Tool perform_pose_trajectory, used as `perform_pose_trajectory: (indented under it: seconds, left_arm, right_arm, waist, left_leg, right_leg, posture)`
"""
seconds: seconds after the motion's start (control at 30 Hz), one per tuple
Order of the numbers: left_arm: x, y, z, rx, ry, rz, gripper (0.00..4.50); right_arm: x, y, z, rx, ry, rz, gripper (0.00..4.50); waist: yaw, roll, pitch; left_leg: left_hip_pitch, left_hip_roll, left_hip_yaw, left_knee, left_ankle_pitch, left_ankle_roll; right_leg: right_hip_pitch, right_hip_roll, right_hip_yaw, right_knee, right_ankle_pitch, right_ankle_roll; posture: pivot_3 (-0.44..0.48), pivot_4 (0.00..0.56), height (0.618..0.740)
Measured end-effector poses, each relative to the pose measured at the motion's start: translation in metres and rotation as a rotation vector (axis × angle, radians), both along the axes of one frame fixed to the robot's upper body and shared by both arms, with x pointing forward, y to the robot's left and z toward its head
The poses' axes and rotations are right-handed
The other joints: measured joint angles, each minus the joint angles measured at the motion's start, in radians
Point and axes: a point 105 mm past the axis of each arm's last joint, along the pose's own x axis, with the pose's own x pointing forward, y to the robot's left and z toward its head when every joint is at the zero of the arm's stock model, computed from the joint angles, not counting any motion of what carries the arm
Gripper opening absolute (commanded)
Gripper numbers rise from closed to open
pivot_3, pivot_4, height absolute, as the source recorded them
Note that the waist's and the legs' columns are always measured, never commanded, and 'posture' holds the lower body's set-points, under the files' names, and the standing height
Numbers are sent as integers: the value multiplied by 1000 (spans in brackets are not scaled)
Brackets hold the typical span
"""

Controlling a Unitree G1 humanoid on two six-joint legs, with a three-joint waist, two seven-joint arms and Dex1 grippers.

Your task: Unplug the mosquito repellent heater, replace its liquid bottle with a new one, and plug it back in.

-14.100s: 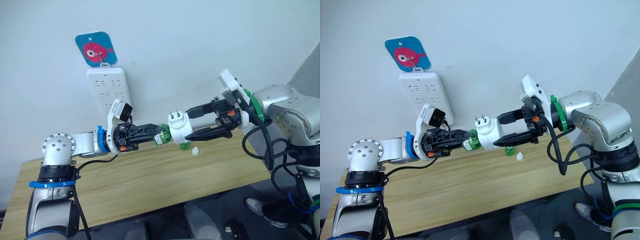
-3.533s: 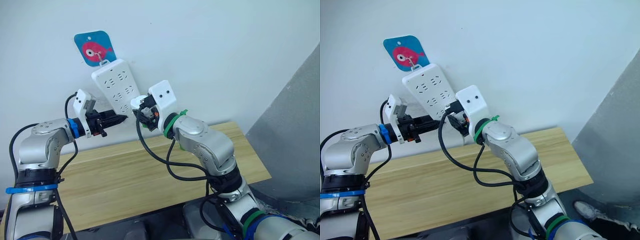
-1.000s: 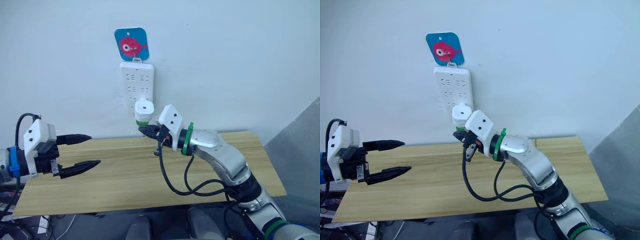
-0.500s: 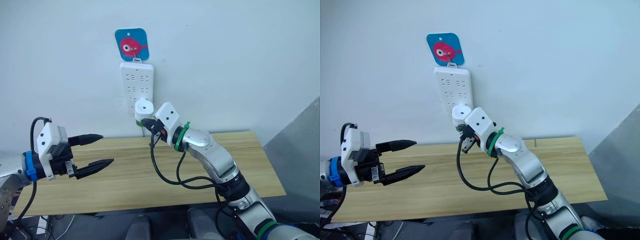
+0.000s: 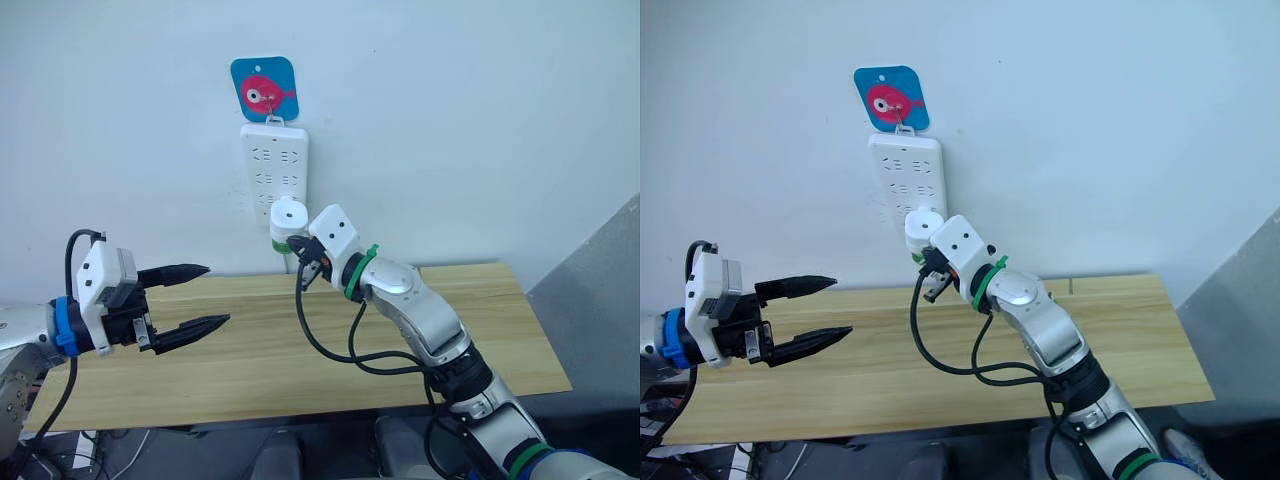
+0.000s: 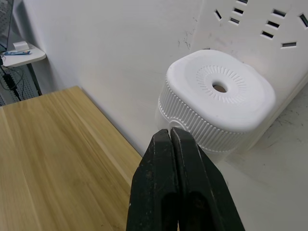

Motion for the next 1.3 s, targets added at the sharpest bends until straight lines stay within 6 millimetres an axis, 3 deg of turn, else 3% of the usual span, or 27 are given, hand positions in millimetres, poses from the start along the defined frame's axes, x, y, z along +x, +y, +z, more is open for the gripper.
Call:
perform_pose_trajectory:
  seconds: [0.7,0.93,1.13,1.17,1.23,1.3]
  left_arm:
    - [5,0,-1,-3,10,-3,4500]
    - [7,2,-4,-11,22,9,4500]
    - [12,12,-12,31,15,37,4500]
    - [12,16,-14,58,14,35,4500]
    - [11,25,-18,132,9,17,4500]
    - [11,38,-20,187,12,22,4500]
  right_arm:
    - [4,9,1,40,54,-42,38]
    - [-14,-4,19,31,17,89,38]
    - [-39,-33,19,-82,-11,253,38]
    - [-42,-42,18,-115,-11,268,200]
    - [-45,-70,12,-211,-5,274,662]
    - [-44,-114,3,-348,40,236,1343]
  waist:
    - [1,0,0]
    - [-1,-1,0]
    - [0,-1,-2]
    - [0,-2,-2]
    - [2,-3,-4]
    - [6,-3,-7]
  left_leg:
    - [3,0,-1,0,3,-4]
    - [2,1,-1,-2,2,-4]
    - [2,0,-1,-3,2,-4]
    - [2,0,-1,-3,2,-4]
    - [2,0,-1,-3,2,-4]
    - [2,0,0,-3,2,-4]
  right_leg:
    - [0,2,0,6,0,0]
    - [0,2,0,5,0,-1]
    - [0,2,0,4,0,-1]
    - [0,2,0,4,0,-1]
    - [0,2,0,2,0,-1]
    - [1,1,0,-2,0,-1]
  posture:
    - [5,88,734]
    - [-1,80,734]
    - [-4,58,734]
    - [-3,54,734]
    - [-3,47,734]
    - [-6,44,734]
